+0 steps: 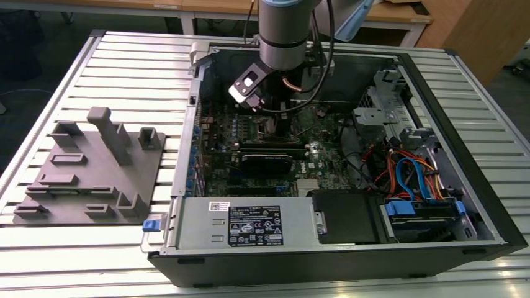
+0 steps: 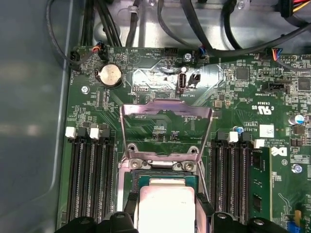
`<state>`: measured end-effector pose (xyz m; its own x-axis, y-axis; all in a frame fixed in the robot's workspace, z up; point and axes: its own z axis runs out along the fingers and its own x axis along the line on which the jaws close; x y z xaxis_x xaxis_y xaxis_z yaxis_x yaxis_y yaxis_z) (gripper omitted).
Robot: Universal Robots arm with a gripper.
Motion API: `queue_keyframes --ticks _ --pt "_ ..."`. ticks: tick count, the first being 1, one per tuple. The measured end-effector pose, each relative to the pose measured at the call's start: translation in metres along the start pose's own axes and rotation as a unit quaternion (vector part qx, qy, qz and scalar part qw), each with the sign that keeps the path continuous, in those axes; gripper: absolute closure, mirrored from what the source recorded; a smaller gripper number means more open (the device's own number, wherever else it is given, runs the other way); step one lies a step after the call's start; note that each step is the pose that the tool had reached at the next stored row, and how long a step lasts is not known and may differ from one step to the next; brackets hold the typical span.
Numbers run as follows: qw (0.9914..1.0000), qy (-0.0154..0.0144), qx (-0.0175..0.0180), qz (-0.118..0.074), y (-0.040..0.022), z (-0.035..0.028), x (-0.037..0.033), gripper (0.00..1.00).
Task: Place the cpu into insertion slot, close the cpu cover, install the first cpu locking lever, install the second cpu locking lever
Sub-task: 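Place the cpu into insertion slot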
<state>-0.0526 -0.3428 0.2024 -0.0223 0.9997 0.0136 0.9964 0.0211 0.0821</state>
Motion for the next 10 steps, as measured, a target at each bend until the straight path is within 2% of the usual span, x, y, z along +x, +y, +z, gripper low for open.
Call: queue_keyframes --ticks 5,10 --pt "1.0 0.0 0.0002 0.0 -0.0007 0.0034 0.0 0.46" --pt "1.0 0.0 0.0002 0.0 -0.0012 0.0038 0.0001 0.46"
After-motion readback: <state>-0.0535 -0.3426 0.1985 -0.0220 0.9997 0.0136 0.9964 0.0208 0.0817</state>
